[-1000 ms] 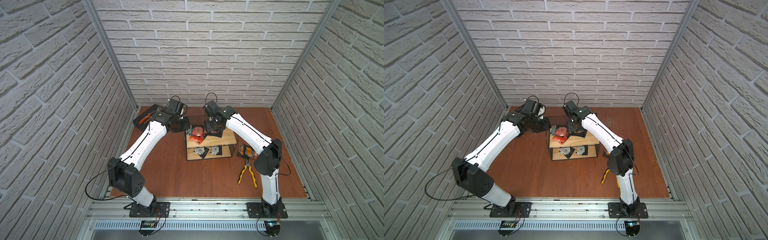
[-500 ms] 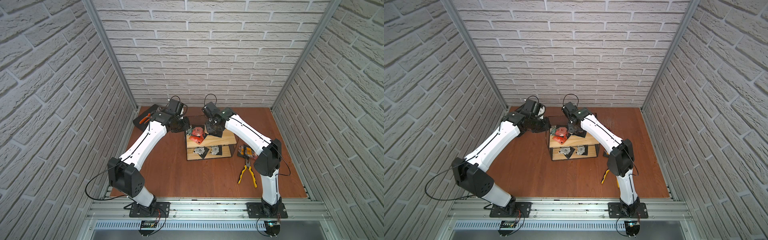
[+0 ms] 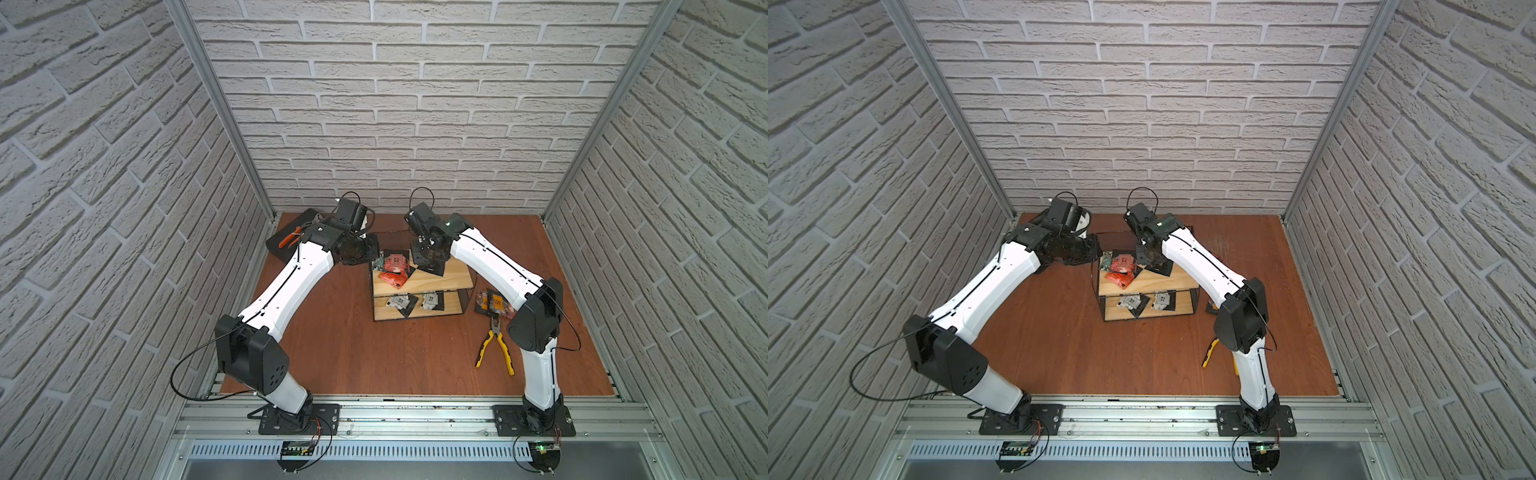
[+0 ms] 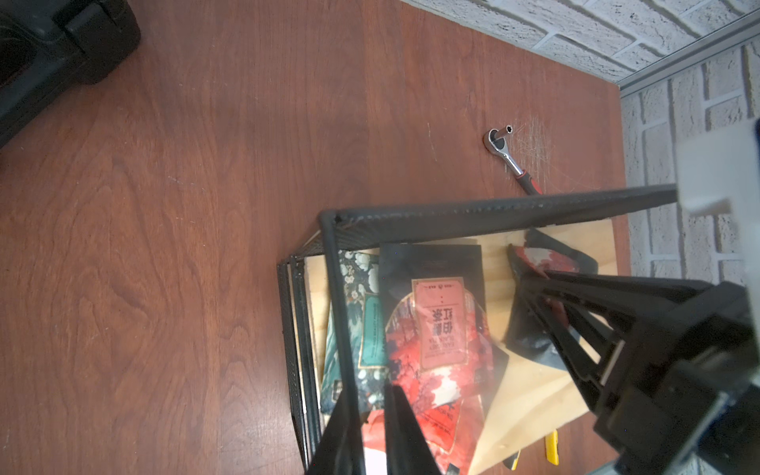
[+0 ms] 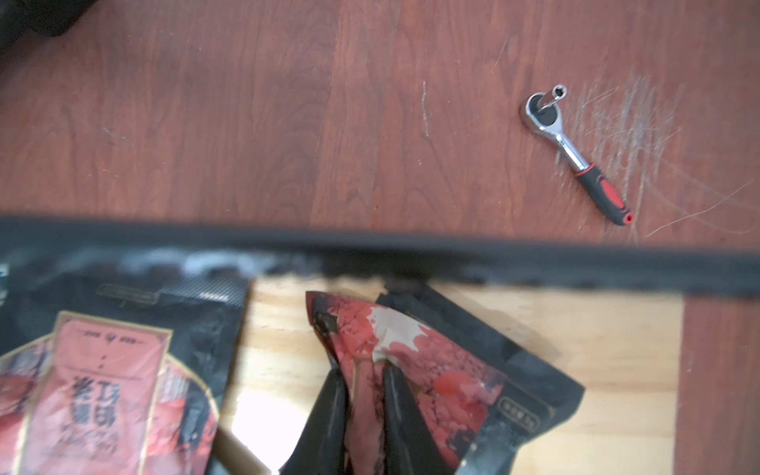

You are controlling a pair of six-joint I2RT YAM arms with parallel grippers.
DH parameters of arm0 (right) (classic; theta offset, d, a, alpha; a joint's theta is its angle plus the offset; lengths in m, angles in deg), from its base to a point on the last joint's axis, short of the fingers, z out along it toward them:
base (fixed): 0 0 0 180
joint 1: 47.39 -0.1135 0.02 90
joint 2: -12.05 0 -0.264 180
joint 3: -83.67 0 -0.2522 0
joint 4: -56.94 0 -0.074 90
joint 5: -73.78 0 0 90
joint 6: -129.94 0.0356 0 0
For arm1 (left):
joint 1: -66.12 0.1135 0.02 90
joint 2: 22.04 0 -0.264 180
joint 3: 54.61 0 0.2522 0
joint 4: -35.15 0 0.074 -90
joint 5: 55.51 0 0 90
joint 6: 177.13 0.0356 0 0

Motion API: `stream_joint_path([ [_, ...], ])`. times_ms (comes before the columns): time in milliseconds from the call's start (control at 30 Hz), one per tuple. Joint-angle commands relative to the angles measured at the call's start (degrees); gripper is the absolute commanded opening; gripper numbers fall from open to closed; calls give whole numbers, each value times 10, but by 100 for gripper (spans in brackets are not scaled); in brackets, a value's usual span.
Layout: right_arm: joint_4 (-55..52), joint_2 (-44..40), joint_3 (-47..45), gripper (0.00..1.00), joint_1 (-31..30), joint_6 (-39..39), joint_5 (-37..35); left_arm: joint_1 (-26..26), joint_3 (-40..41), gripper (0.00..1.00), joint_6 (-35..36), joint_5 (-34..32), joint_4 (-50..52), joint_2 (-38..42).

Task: Remove the tea bags from the shelf
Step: Pick up the tea bag from the shelf.

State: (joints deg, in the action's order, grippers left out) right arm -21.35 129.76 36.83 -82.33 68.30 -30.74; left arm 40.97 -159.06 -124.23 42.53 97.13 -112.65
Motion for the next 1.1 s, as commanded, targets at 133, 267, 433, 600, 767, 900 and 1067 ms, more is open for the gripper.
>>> stream_joint_path([
  [133,-30,2,31,13,-2,12,28,-6,-13,17,7,12,-13,-3],
  [267,-30,-6,42,10,-2,12,27,-5,-14,17,6,13,-13,-5],
  [433,-21,-25,45,4,-2,12,24,-5,-15,17,7,13,-14,-5],
  [600,-14,-67,48,2,-3,13,21,-5,-15,17,6,13,-12,-6],
  [767,21,-132,22,3,-3,3,-9,-5,-16,17,7,13,-11,-7],
  [900,42,-190,-5,3,4,-1,-45,-6,-18,17,9,13,-9,-6],
  [1067,63,-268,-92,3,68,24,-50,-5,-22,17,12,12,-6,-9],
])
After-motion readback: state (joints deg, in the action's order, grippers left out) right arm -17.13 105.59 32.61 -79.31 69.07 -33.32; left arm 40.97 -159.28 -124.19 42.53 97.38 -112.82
